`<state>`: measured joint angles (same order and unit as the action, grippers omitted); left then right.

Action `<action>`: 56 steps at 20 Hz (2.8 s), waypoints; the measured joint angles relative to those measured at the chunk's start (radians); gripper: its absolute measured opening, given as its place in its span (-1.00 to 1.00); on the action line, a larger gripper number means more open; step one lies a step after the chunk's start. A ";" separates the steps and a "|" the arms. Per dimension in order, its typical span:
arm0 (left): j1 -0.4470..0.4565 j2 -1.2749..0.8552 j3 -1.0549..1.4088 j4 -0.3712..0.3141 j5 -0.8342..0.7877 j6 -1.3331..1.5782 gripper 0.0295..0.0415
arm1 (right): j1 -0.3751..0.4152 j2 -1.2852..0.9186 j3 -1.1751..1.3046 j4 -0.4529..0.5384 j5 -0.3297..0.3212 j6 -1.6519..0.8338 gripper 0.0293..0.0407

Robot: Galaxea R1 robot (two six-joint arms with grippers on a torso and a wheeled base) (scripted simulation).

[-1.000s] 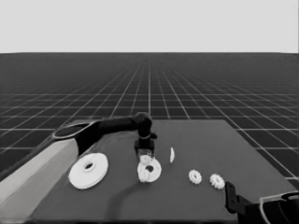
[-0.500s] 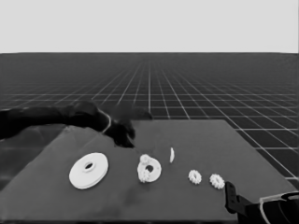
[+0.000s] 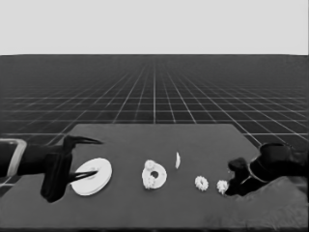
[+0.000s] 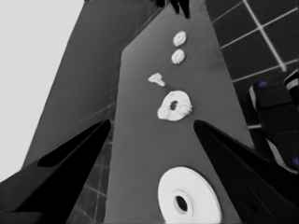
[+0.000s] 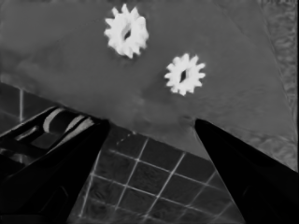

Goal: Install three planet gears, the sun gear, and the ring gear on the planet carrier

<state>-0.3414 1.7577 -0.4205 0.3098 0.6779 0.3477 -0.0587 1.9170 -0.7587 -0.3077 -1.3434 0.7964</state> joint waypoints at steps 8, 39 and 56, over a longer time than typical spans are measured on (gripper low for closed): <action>-0.001 -0.003 0.003 0.000 -0.001 0.003 0.49 | 0.038 0.164 -0.343 0.124 -0.108 0.186 0.61; -0.001 -0.003 0.003 0.000 -0.001 0.003 0.49 | 0.052 0.345 -0.345 0.102 -0.176 0.496 -0.67; -0.001 -0.003 0.003 0.000 -0.001 0.003 0.49 | -0.086 1.030 -0.910 -0.016 -0.135 0.499 -0.67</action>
<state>-0.3422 1.7549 -0.4178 0.3101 0.6764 0.3508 -0.1447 2.9466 -1.6688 -0.3241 -1.4780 1.2952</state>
